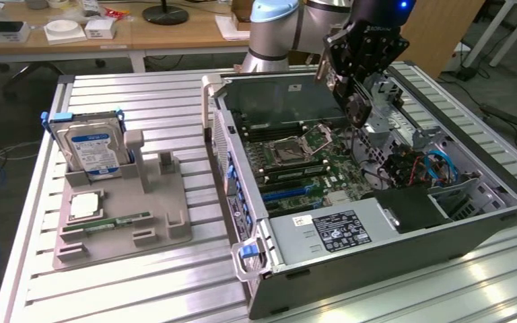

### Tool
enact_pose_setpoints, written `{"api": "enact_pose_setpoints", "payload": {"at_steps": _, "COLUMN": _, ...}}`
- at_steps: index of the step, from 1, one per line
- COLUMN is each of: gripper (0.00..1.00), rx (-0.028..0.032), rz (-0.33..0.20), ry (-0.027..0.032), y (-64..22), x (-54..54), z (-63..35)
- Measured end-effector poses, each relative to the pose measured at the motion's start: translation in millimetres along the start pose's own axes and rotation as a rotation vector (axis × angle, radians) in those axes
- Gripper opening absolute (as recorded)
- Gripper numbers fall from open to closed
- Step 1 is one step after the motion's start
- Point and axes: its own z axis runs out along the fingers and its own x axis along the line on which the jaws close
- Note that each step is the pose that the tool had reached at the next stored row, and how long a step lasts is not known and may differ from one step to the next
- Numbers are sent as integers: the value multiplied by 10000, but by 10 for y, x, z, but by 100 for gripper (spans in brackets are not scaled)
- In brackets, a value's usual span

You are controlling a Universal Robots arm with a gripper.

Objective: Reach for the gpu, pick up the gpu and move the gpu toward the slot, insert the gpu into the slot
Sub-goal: 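Insert the gpu into the slot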

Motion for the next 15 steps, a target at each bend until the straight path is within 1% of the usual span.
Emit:
{"api": "enact_pose_setpoints", "payload": {"at_steps": 1, "gripper": 26, "rx": -2, "rz": -114, "ry": 5, "y": 0, "x": 0, "z": 0}}
{"api": "enact_pose_setpoints", "payload": {"at_steps": 2, "gripper": 26, "rx": -5, "rz": -406, "ry": 17, "y": 0, "x": 0, "z": 0}}
{"api": "enact_pose_setpoints", "payload": {"at_steps": 5, "gripper": 26, "rx": -10, "rz": -888, "ry": 36, "y": 0, "x": 0, "z": 0}}
{"api": "enact_pose_setpoints", "payload": {"at_steps": 6, "gripper": 26, "rx": -15, "rz": -1238, "ry": 51, "y": 0, "x": 0, "z": 0}}
{"api": "enact_pose_setpoints", "payload": {"at_steps": 15, "gripper": 26, "rx": -35, "rz": -2852, "ry": 115, "y": 0, "x": 0, "z": 2}}
